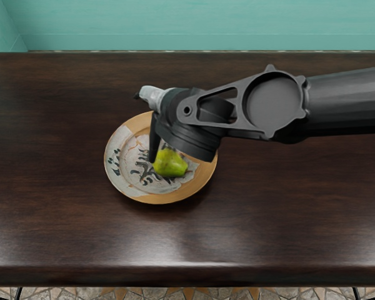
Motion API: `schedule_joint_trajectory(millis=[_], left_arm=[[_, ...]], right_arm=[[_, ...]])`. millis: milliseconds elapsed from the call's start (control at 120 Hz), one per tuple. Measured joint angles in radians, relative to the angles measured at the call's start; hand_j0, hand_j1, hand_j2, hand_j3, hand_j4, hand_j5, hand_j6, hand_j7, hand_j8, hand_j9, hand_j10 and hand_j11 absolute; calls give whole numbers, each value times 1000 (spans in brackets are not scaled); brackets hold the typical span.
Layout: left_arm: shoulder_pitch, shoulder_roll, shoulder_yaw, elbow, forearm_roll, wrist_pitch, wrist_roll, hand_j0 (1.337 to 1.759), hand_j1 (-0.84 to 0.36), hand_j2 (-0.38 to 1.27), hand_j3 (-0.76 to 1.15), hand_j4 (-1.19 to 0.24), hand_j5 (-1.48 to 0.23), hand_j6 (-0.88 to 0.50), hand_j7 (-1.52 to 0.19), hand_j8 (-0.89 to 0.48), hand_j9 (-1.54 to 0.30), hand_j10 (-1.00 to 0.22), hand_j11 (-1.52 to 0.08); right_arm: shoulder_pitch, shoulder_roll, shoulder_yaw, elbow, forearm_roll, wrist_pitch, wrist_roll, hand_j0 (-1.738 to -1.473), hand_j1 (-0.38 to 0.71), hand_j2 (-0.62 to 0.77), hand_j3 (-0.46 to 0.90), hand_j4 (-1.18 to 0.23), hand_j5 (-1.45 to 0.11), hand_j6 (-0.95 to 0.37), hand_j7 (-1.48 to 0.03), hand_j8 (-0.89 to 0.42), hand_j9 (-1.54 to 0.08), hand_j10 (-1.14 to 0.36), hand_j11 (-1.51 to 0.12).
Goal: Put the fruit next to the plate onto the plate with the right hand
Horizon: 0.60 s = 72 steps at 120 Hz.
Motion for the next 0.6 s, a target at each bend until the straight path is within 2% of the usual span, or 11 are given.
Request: schedule_joint_trajectory(millis=[158, 350, 458, 600], left_arm=[[0, 0, 0, 0, 0, 0, 0, 1658, 349, 0, 0, 0, 0, 0, 0, 0, 0, 0, 0], [0, 0, -1, 0, 0, 0, 0, 1658, 349, 0, 0, 0, 0, 0, 0, 0, 0, 0, 0], [1, 0, -1, 0, 0, 0, 0, 1658, 349, 0, 0, 0, 0, 0, 0, 0, 0, 0, 0], [2, 0, -1, 0, 0, 0, 0, 1658, 349, 0, 0, 0, 0, 0, 0, 0, 0, 0, 0]], right_arm=[[-1, -12, 44, 26, -2, -72, 0, -1658, -284, 2, 0, -60, -86, -48, -83, -46, -84, -54, -82], [-76, -116, 236, 129, -5, -78, 0, -1658, -296, -4, 0, -47, -64, -43, -62, -42, -63, -45, -62], [-149, -154, 363, 159, -6, -21, 0, -1658, -299, -5, 0, -44, -58, -41, -57, -41, -58, -42, -57], [-331, -175, 599, 172, -4, 185, 0, -1658, -301, -6, 0, -42, -55, -41, -54, -40, -54, -41, -54]])
